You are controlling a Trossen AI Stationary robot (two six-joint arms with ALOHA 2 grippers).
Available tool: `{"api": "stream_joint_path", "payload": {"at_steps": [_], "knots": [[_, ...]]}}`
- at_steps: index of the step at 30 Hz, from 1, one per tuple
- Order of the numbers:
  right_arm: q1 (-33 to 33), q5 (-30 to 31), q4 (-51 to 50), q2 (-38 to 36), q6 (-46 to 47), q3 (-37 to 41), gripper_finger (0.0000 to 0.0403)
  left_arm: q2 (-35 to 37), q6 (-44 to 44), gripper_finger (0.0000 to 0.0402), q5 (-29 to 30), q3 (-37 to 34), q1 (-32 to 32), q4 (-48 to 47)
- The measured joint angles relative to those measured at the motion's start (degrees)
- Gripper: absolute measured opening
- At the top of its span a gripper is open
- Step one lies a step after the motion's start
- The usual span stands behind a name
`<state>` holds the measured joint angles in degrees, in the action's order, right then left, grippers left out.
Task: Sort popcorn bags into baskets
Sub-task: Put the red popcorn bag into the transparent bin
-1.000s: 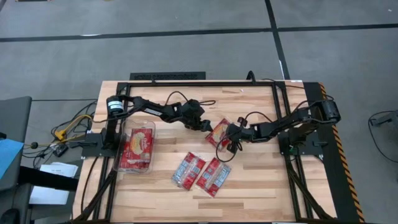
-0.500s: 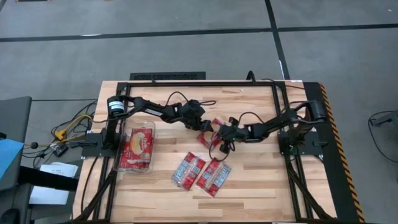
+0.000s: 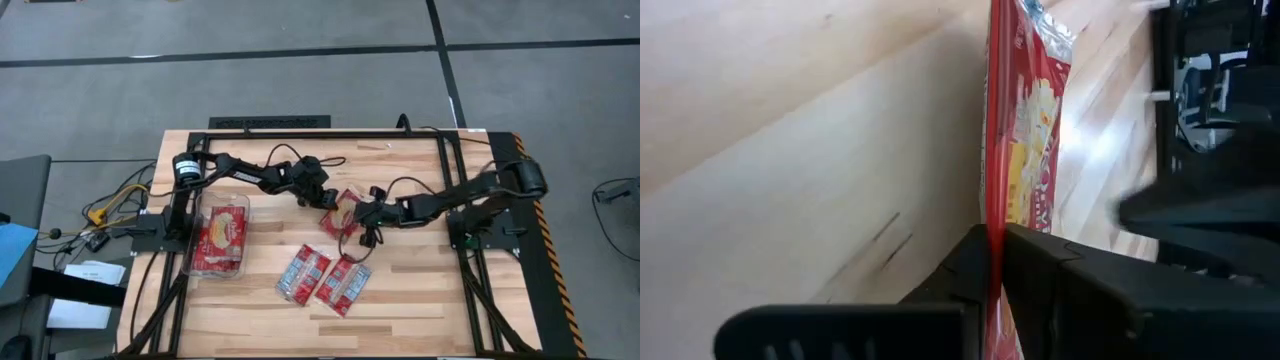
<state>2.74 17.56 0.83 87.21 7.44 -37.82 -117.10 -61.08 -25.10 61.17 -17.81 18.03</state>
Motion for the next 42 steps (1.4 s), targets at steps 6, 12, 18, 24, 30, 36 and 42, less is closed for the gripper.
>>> {"api": "stream_joint_path", "payload": {"at_steps": [6, 12, 18, 24, 30, 36, 42], "knots": [[2.4, 3.5, -8.0, -10.5, 2.3, -0.1, 0.0034, 0.4, -3.6, 0.0003, -4.6, -0.3, -0.5, 4.5], [4.5, 11.4, -17.5, -20.0, 3.1, -0.1, 0.0025, 11.1, -5.5, 0.0001, -9.5, -0.2, 0.0, 2.6], [4.2, 12.5, -21.2, -23.8, 3.1, -0.2, 0.0017, 28.0, 1.4, 0.0000, -4.4, -0.2, 0.7, -19.0], [4.0, 12.5, -21.0, -22.6, 3.2, -0.2, 0.0037, 45.2, 3.6, 0.0000, 10.0, -0.2, 3.9, -49.8], [4.0, 12.2, -20.9, -21.1, 3.2, -0.1, 0.0032, 61.1, -10.1, 0.0000, 24.5, -2.0, 10.6, -68.5], [4.0, 12.3, -19.6, -21.1, 3.2, -0.2, 0.0018, 74.2, -27.1, 0.0000, 38.2, -6.0, 21.3, -74.1], [4.0, 11.9, -19.7, -21.1, 4.5, -0.2, 0.0031, 79.4, -37.0, 0.0000, 43.1, -6.8, 31.4, -84.6]]}}
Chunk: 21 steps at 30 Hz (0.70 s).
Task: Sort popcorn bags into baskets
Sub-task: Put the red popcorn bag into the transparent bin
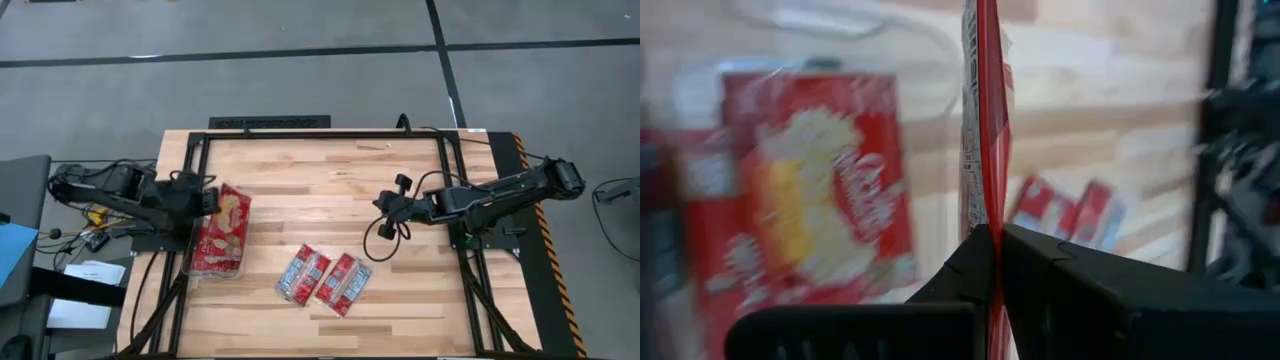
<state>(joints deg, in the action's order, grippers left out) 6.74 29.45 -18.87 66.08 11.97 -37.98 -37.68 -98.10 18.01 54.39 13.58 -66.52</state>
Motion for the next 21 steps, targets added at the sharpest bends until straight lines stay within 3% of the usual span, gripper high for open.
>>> {"api": "stream_joint_path", "payload": {"at_steps": [7, 17, 21], "knots": [[0.0, 0.0, -0.2, 0.0, 1.9, 0.0, 0.0035, 0.8, -4.6, 0.0000, -0.1, -0.1, 6.5, -6.3], [0.0, 0.2, -0.8, 0.0, 2.1, 0.0, 0.0020, 1.0, -13.0, 0.0000, -1.5, -11.4, 10.0, 1.9], [0.0, 0.2, -0.9, 0.0, 2.1, 0.0, 0.0035, 1.0, -17.6, 0.0000, -1.6, -12.3, 10.8, -2.0]]}}
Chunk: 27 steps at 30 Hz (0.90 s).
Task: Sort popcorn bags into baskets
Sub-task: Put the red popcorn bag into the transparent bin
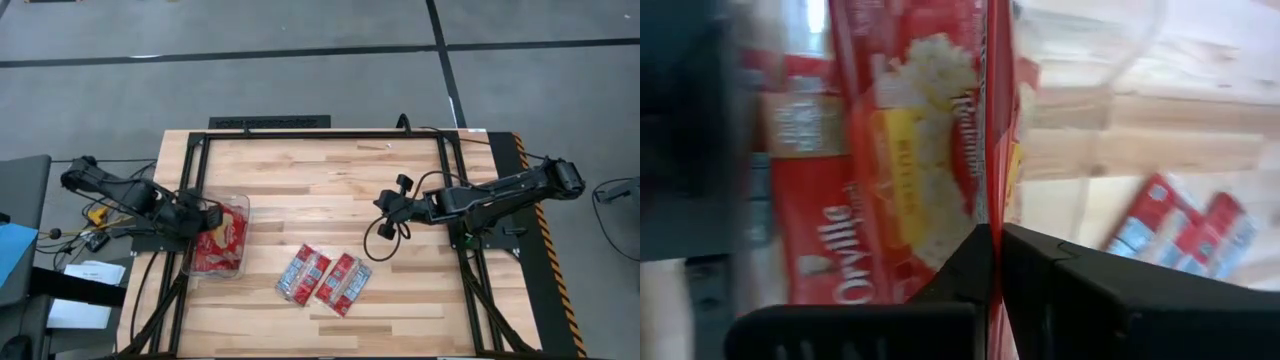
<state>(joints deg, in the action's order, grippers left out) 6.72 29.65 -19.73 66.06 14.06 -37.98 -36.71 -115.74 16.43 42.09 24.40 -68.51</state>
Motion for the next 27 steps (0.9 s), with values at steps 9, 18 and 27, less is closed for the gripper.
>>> {"api": "stream_joint_path", "payload": {"at_steps": [9, 18, 27], "knots": [[0.0, 0.0, -1.2, 0.0, 0.0, 0.0, 0.0040, 0.1, -1.9, 0.0063, -3.7, 0.5, 0.1, -5.1], [-0.2, -3.9, 0.8, 0.0, -0.4, 0.0, 0.0023, 4.0, -2.9, 0.0185, 0.4, 0.5, 0.0, 1.4], [-9.9, -38.6, 32.4, 9.8, -2.9, 8.1, 0.0015, 3.7, 9.9, 0.0192, 15.2, 0.6, -1.7, 27.7]]}}
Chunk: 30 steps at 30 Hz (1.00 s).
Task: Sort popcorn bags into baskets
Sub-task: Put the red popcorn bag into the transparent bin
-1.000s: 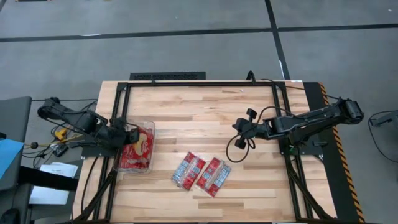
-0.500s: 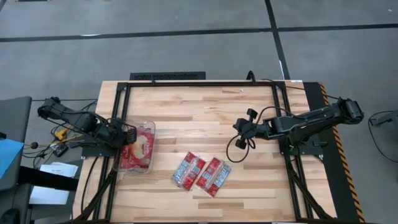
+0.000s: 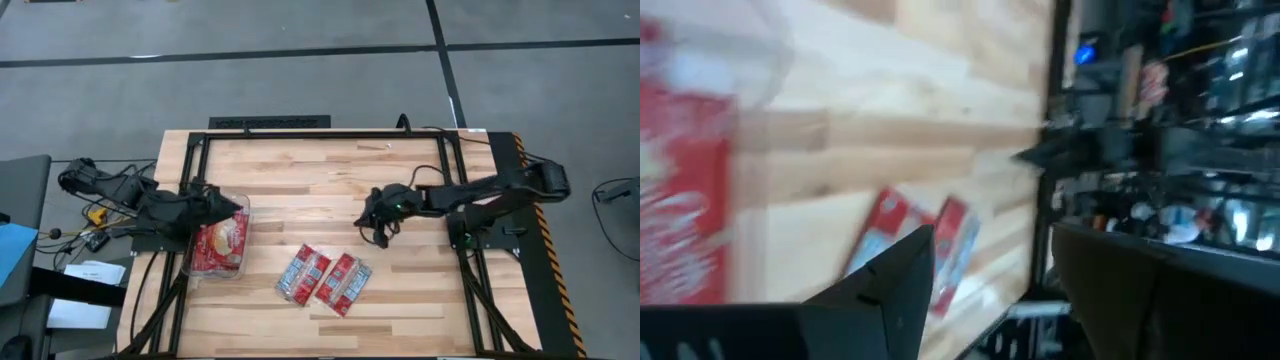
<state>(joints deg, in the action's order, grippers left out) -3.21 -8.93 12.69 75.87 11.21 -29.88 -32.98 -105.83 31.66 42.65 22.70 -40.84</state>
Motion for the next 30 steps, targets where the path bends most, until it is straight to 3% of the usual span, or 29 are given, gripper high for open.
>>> {"api": "stream_joint_path", "payload": {"at_steps": [3, 7, 17, 20, 26, 30], "knots": [[-1.9, -8.2, 10.7, 7.3, 0.8, 0.0, 0.0016, -3.3, 3.1, 0.0184, 1.8, 0.0, -1.7, 4.5], [-0.4, -10.7, 21.2, 16.5, 0.3, -2.7, 0.0015, -7.6, 9.9, 0.0179, 2.1, 0.0, -4.7, 13.7], [7.6, -14.8, 23.2, 33.7, -0.6, -18.7, 0.0019, -15.9, 26.0, 0.0178, -5.6, 0.0, -8.6, 39.3], [9.7, -11.6, 22.5, 35.6, 2.1, -21.4, 0.0010, -17.4, 29.1, 0.0178, -9.3, 0.0, -8.6, 41.2], [14.3, 6.4, 14.2, 36.0, 5.7, -24.7, 0.0011, -20.3, 34.8, 0.0178, -13.5, 0.0, -8.5, 41.2], [16.0, 9.1, 6.1, 36.0, 6.8, -27.0, 0.0016, -23.7, 37.1, 0.0178, -13.4, 0.0, -7.0, 41.7]]}}
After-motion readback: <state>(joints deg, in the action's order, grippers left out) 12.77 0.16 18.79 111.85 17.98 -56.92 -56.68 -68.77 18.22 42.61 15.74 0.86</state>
